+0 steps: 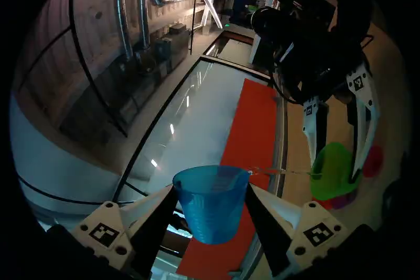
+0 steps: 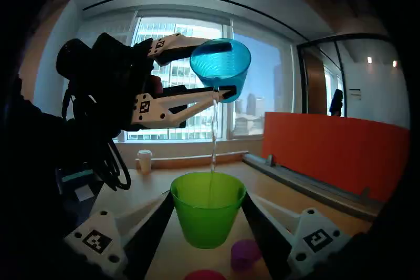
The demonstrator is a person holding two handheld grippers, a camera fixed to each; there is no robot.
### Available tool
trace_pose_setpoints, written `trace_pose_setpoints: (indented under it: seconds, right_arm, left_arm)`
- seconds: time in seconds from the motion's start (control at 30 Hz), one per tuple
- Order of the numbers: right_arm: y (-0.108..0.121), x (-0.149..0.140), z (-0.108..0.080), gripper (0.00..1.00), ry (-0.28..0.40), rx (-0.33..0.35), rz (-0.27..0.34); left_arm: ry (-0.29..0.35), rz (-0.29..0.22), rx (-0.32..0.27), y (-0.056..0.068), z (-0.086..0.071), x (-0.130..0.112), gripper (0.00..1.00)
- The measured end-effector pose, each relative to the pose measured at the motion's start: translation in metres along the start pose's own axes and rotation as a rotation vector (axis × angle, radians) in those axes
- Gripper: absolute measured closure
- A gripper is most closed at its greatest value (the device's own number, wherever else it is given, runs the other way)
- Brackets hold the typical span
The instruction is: Pour water
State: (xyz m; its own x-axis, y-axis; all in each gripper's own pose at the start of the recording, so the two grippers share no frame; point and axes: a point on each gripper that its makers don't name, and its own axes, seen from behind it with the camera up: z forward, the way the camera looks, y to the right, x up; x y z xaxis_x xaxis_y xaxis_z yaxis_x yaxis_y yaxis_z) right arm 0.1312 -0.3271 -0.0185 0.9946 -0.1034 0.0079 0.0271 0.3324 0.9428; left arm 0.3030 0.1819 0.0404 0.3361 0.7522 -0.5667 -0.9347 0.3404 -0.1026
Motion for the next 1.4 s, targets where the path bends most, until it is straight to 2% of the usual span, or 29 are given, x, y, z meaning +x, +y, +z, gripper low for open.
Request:
trace_pose_setpoints:
  seconds: [0.97,1.4]
  right_arm:
    - [-0.001,0.004,-0.001,0.09,0.005,-0.002,-0.017]
    - [0.001,0.003,-0.002,0.09,0.004,-0.005,-0.020]
  left_arm:
    - [0.000,0.076,0.004,-0.004,-0.001,0.005,0.14]
    - [0.007,0.125,0.003,-0.005,-0.001,0.011,0.14]
